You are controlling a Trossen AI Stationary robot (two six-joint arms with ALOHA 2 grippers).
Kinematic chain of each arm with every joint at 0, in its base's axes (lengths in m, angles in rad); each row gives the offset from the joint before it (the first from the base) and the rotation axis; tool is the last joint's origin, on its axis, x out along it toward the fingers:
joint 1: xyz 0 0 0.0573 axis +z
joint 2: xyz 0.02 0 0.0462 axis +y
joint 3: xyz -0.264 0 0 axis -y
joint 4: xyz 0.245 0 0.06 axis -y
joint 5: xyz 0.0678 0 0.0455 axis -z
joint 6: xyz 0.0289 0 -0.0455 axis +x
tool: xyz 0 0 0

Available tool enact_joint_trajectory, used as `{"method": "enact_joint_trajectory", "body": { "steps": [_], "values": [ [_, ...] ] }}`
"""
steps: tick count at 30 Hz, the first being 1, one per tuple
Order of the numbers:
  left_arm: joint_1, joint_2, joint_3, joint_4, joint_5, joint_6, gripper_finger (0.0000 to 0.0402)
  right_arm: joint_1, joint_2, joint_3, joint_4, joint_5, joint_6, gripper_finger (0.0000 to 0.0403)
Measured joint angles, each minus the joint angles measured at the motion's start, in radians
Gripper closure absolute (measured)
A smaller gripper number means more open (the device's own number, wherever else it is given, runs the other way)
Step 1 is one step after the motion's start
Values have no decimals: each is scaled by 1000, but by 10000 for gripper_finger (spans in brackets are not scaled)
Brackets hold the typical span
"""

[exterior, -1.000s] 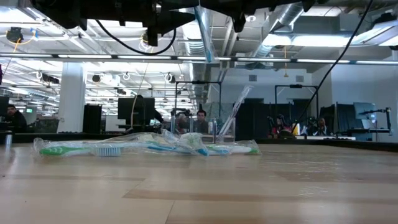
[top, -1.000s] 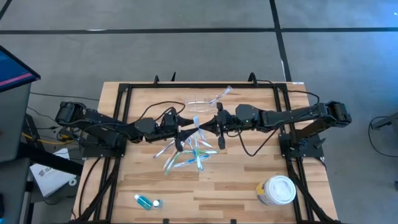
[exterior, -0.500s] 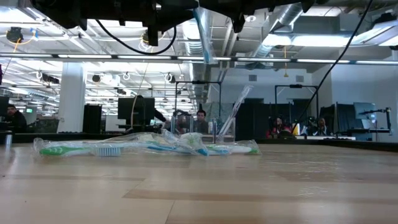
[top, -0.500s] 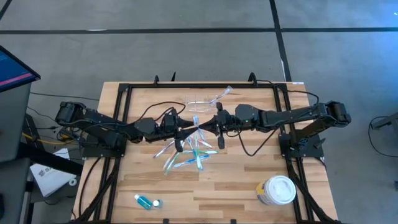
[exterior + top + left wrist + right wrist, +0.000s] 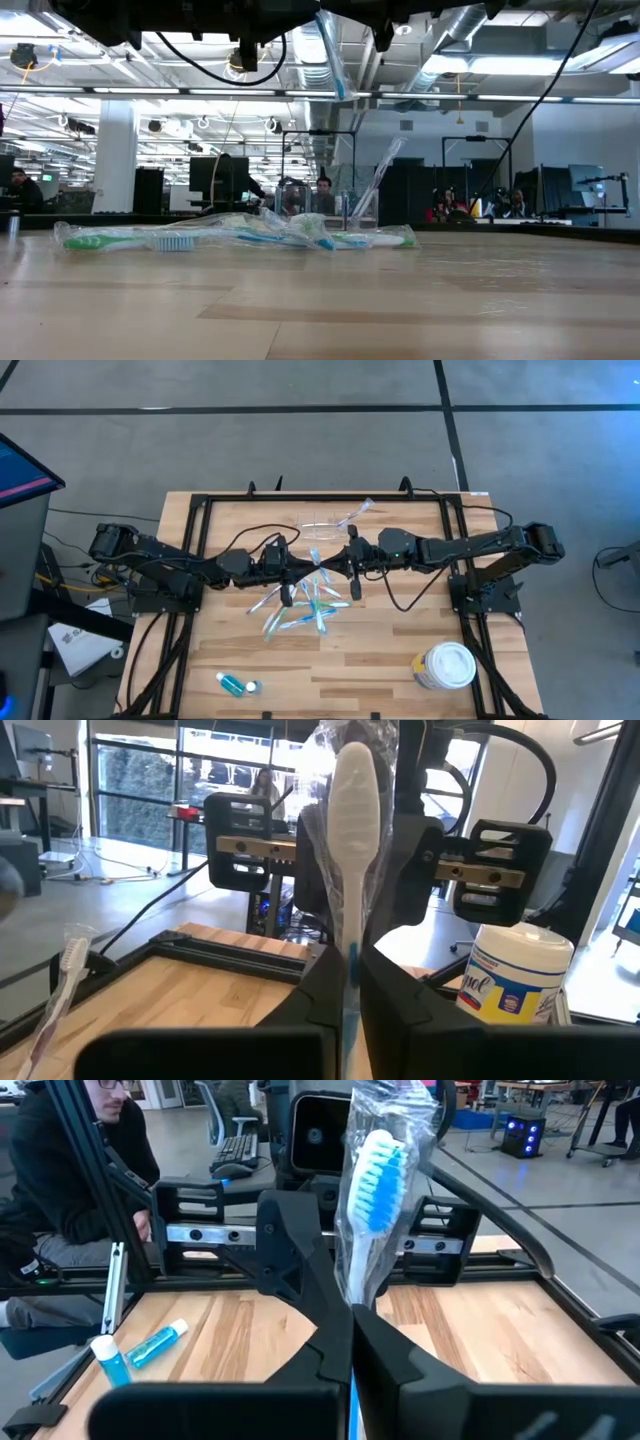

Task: Pick & Place toothbrushing station
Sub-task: Put the blue toothbrush into the transparent organizer

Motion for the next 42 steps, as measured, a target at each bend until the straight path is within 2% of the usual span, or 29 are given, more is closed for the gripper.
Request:
{"method": "enact_joint_trajectory", "body": {
  "steps": [13,19,26,35,42],
  "values": [
    [0,0,0,-1,-4,1,396,-3,0,0,0,0,-26,401],
    [0,0,0,-32,-6,1,396,-16,0,0,-1,2,-27,363],
    [0,0,0,-55,-54,18,397,-31,0,0,-4,1,-27,319],
    [3,0,0,-88,-116,29,397,-34,-17,-2,-84,1,-27,307],
    [50,0,0,-114,-138,29,397,-35,-55,-1,-134,1,-27,306]
  ]
}}
